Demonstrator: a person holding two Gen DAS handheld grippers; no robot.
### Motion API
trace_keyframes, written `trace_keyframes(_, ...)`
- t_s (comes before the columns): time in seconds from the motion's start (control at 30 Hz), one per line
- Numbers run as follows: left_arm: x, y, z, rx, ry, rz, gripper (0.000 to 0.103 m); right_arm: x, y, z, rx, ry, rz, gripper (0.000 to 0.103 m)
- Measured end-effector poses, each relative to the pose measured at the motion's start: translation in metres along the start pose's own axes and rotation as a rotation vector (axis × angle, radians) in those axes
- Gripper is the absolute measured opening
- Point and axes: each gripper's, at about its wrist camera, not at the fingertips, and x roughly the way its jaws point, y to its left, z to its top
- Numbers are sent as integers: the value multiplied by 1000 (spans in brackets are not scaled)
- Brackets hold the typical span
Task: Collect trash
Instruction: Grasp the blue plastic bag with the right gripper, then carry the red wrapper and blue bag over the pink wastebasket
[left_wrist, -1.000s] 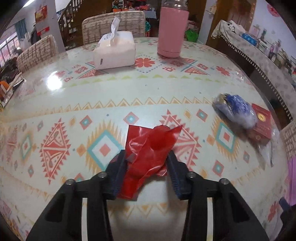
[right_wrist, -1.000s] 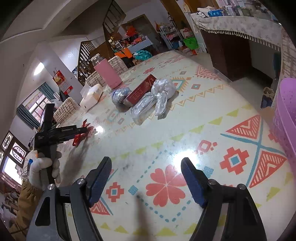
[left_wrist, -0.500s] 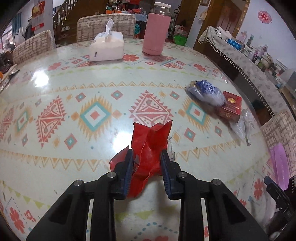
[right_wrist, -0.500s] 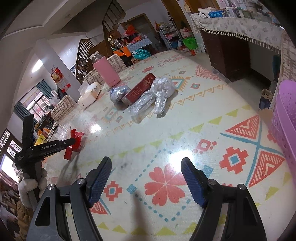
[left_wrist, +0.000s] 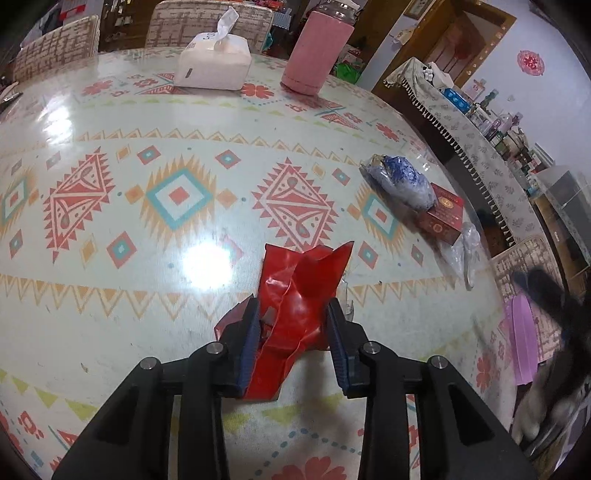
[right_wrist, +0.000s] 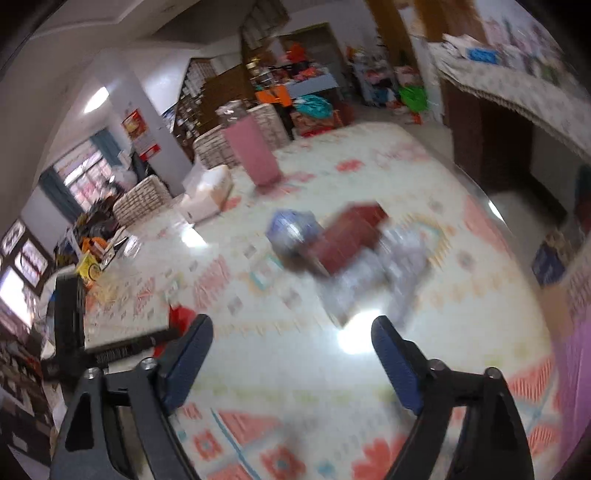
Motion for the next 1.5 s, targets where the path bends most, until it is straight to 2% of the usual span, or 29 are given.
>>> trace_keyframes(0.23, 1, -11, -5, 46, -6, 44, 39, 80, 36, 66, -192, 84, -126, 92)
trace_keyframes(0.33, 0, -10, -4, 35, -2, 31, 41, 116, 40, 86, -251, 130, -186, 92)
trace_keyframes(0.4, 0, -8, -4, 18, 4, 5, 46, 141, 38, 95, -270, 171, -218, 92)
trace_keyframes(0.6, -1, -9, -5, 12, 11, -12, 54, 184, 37, 87, -317, 275, -266, 92)
trace_keyframes(0.63, -1, -10, -5, 12, 13, -19, 58, 186, 38, 85, -314, 282, -265, 91)
trace_keyframes(0.7, -1, -10, -6, 12, 15, -25, 62, 189, 39, 78, -317, 292, -270, 83)
trace_keyframes(0.77, -1, -12, -7, 20, 13, -15, 62, 188, 43, 72, -318, 303, -267, 54)
trace_keyframes(0.8, -1, -13, -7, 25, 13, -9, 61, 185, 44, 70, -304, 303, -242, 50)
trace_keyframes(0.83, -1, -13, -7, 24, 15, -10, 41, 183, 45, 68, -298, 306, -243, 49)
trace_keyframes(0.87, -1, -11, -7, 18, 25, -22, 30, 180, 48, 67, -297, 303, -249, 49)
trace_keyframes(0.97, -9, -4, -4, -16, 0, -60, 26, 163, 55, 61, -289, 278, -233, 49)
trace_keyframes(1.23, -30, 9, 0, -75, -76, -130, 25, 87, 63, 30, -208, 200, -167, 49)
trace_keyframes(1.33, -36, 11, 0, -88, -103, -133, 25, 58, 60, 11, -139, 183, -111, 49)
trace_keyframes(1.5, -42, 9, -1, -76, -148, -80, 25, 7, 52, -32, -54, 135, -59, 49)
